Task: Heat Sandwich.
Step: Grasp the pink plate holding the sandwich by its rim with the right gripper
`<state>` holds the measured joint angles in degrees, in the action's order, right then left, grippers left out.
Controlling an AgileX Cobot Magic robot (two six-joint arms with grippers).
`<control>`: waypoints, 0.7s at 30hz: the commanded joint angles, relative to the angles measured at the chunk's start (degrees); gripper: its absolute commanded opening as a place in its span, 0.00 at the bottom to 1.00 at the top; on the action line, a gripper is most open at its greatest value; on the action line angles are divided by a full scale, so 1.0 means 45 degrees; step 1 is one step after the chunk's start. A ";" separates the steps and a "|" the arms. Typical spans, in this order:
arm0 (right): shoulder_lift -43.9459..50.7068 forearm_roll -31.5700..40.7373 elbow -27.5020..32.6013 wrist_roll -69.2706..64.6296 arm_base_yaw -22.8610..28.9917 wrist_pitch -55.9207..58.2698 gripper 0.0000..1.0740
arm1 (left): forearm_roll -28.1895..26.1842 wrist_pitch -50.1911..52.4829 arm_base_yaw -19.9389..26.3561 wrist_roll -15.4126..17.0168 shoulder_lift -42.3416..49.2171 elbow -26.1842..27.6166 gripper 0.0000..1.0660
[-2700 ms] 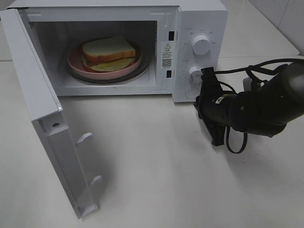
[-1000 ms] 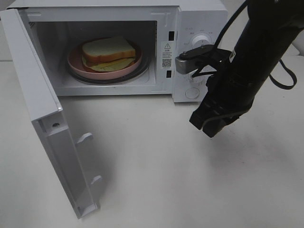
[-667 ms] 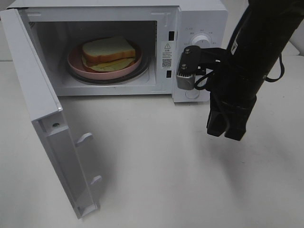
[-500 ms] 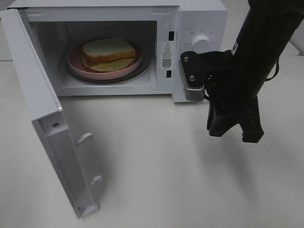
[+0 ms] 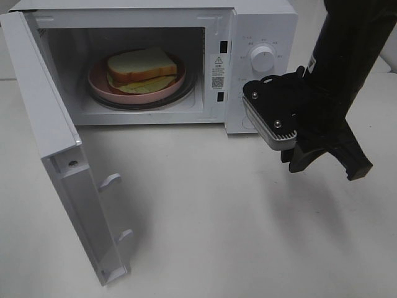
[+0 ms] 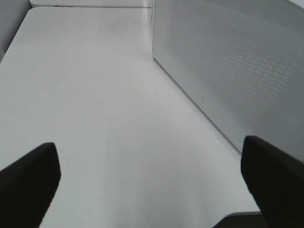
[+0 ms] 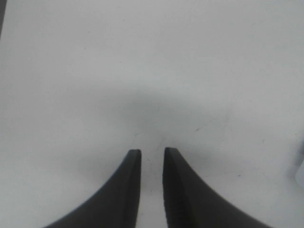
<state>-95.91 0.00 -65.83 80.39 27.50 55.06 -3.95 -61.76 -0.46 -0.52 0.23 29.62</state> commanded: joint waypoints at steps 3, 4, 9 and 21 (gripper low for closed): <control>0.0127 0.0000 -0.0038 -0.0318 -0.0025 -0.0688 0.39 | 0.0000 0.0089 0.0089 -0.0013 0.0089 -0.0025 0.92; 0.0127 0.0000 -0.0038 -0.0407 -0.0013 -0.0815 0.45 | 0.0000 0.0089 0.0089 -0.0013 0.0089 -0.0025 0.92; 0.0127 0.0000 -0.0038 -0.2037 -0.0013 -0.1693 0.77 | 0.0000 0.0089 0.0089 -0.0013 0.0089 -0.0025 0.92; 0.0127 0.0000 -0.0038 -0.2916 -0.0013 -0.1974 0.89 | 0.0000 0.0089 0.0089 -0.0013 0.0089 -0.0025 0.92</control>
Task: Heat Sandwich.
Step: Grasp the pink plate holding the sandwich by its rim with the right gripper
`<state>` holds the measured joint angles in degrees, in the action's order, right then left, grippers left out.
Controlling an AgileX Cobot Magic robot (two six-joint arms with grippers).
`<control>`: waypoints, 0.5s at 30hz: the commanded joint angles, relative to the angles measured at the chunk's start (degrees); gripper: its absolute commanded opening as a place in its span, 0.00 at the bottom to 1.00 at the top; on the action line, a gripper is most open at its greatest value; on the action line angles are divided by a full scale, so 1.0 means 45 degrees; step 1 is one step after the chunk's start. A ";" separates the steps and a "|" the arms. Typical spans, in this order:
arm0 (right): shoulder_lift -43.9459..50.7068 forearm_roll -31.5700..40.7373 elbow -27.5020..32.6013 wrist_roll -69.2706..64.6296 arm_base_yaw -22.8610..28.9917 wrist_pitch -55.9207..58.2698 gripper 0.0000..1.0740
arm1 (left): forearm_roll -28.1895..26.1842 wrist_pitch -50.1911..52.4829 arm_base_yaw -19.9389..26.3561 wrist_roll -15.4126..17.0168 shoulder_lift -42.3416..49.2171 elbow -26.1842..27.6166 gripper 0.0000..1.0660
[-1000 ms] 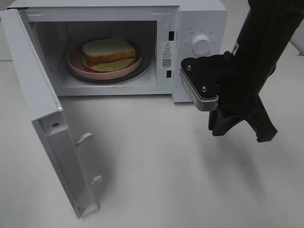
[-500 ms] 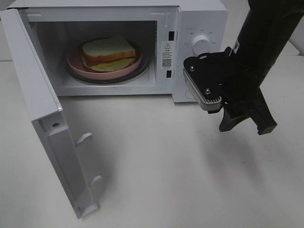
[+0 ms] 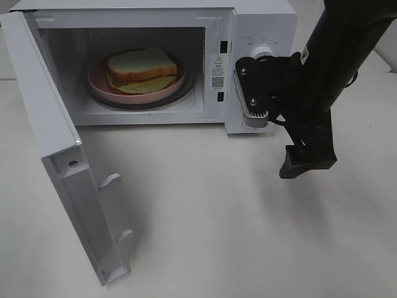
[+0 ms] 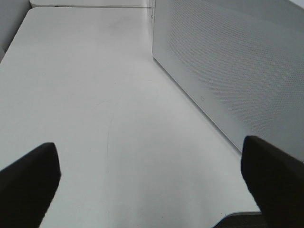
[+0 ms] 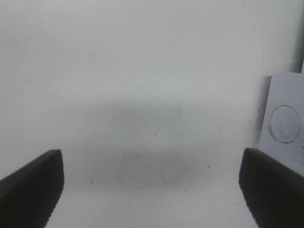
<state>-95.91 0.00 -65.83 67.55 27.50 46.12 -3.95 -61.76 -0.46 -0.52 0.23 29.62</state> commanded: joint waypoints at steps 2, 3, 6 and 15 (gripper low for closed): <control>0.0127 0.0000 -0.0038 -0.0064 -0.0013 0.0000 0.87 | 0.0000 0.0089 0.0089 -0.0013 0.0089 -0.0025 0.92; 0.0127 -0.0153 -0.0038 -0.0038 -0.0013 0.0000 0.85 | 0.0000 0.0089 0.0089 -0.0013 0.0089 -0.0025 0.92; 0.0127 -0.0344 -0.0051 -0.0038 -0.0013 -0.0140 0.83 | 0.0000 0.0089 0.0089 -0.0013 0.0089 -0.0025 0.92; 0.0127 -0.0968 -0.0102 -0.0013 0.0738 -0.1171 0.81 | 0.0000 0.0089 0.0089 -0.0013 0.0089 -0.0025 0.92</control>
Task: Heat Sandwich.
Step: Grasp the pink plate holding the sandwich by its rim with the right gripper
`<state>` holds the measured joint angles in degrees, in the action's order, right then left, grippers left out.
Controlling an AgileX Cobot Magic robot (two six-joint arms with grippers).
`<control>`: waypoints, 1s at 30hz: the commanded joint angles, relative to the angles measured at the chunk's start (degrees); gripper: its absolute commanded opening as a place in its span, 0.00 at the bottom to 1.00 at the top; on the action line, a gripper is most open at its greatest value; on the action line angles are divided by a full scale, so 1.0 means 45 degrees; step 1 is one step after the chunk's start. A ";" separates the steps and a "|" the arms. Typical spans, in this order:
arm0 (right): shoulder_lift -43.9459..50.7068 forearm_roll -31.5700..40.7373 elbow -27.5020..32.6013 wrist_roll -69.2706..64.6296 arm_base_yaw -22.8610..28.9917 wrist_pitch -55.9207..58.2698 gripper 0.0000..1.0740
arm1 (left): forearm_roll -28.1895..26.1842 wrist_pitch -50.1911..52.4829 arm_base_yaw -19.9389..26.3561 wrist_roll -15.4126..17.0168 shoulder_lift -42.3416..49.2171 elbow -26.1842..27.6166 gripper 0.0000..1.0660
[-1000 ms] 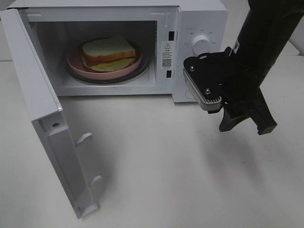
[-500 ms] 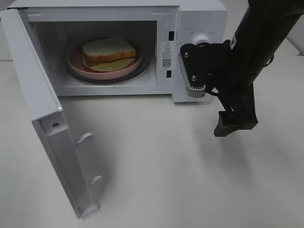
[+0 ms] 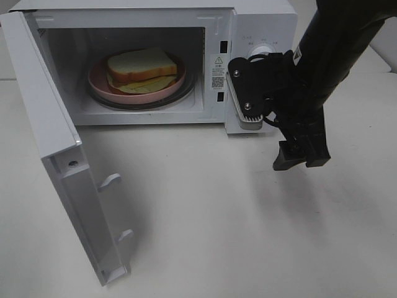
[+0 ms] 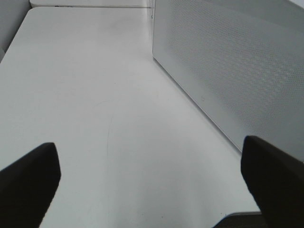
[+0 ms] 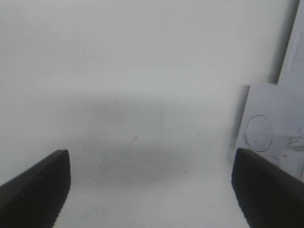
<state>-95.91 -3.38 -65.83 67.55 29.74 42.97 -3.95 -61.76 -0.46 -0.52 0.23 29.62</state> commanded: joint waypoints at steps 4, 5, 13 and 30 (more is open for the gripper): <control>0.0127 -0.0267 -0.0204 0.0076 0.0395 -0.1057 0.81 | 0.0000 0.0089 0.0089 -0.0013 0.0089 -0.0025 0.92; 0.0089 -0.0255 -0.0344 0.0204 0.0395 -0.1248 0.81 | 0.0000 0.0089 0.0089 -0.0013 0.0089 -0.0025 0.92; -0.0178 -0.0357 -0.0904 0.0204 0.0713 -0.2075 0.80 | 0.0000 0.0089 0.0089 -0.0013 0.0089 -0.0025 0.92; -0.2661 -0.0318 -0.3069 -0.0089 0.1120 -0.4100 0.80 | 0.0000 0.0089 0.0089 -0.0013 0.0089 -0.0025 0.92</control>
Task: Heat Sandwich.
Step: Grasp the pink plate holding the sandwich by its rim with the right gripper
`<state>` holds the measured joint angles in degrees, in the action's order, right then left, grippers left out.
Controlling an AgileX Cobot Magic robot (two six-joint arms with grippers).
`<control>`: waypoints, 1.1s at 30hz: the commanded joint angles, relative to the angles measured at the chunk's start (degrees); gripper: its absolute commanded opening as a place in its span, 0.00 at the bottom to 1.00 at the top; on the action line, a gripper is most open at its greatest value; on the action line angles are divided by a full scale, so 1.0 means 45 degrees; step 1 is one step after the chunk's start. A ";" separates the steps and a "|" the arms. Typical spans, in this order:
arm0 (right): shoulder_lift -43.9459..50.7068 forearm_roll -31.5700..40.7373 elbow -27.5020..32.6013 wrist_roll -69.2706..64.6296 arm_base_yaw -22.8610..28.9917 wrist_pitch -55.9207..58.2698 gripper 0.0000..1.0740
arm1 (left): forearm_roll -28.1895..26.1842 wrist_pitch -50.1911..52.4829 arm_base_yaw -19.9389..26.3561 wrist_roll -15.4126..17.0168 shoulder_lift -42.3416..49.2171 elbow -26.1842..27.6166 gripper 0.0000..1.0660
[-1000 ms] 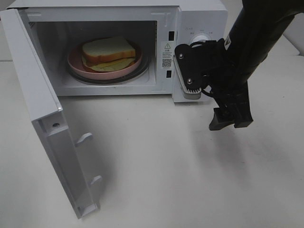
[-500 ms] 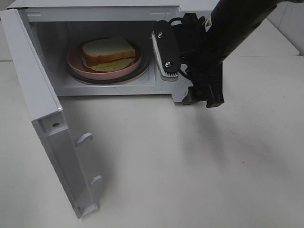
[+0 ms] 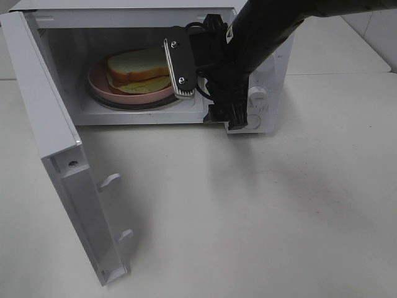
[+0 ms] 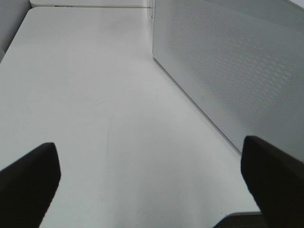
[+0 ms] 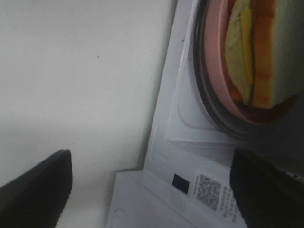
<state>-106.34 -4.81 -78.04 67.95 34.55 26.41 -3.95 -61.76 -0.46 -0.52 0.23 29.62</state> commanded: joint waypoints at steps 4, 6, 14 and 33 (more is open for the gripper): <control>-0.1044 0.0140 -0.0828 -0.0216 0.0204 -0.1070 0.79 | 0.0000 0.0089 0.0089 -0.0013 0.0089 -0.0025 0.92; -0.1413 0.0204 -0.1070 -0.0229 0.0395 -0.1248 0.79 | 0.0000 0.0089 0.0089 -0.0013 0.0089 -0.0025 0.92; -0.2725 0.0267 -0.2394 -0.0369 0.0649 -0.1337 0.78 | 0.0000 0.0089 0.0089 -0.0013 0.0089 -0.0025 0.92; -0.5819 0.0917 -0.6430 -0.0509 0.0802 -0.0216 0.76 | 0.0000 0.0089 0.0089 -0.0013 0.0089 -0.0025 0.92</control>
<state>-130.86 -1.32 -104.22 66.46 37.53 22.86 -3.95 -61.76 -0.46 -0.52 0.23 29.62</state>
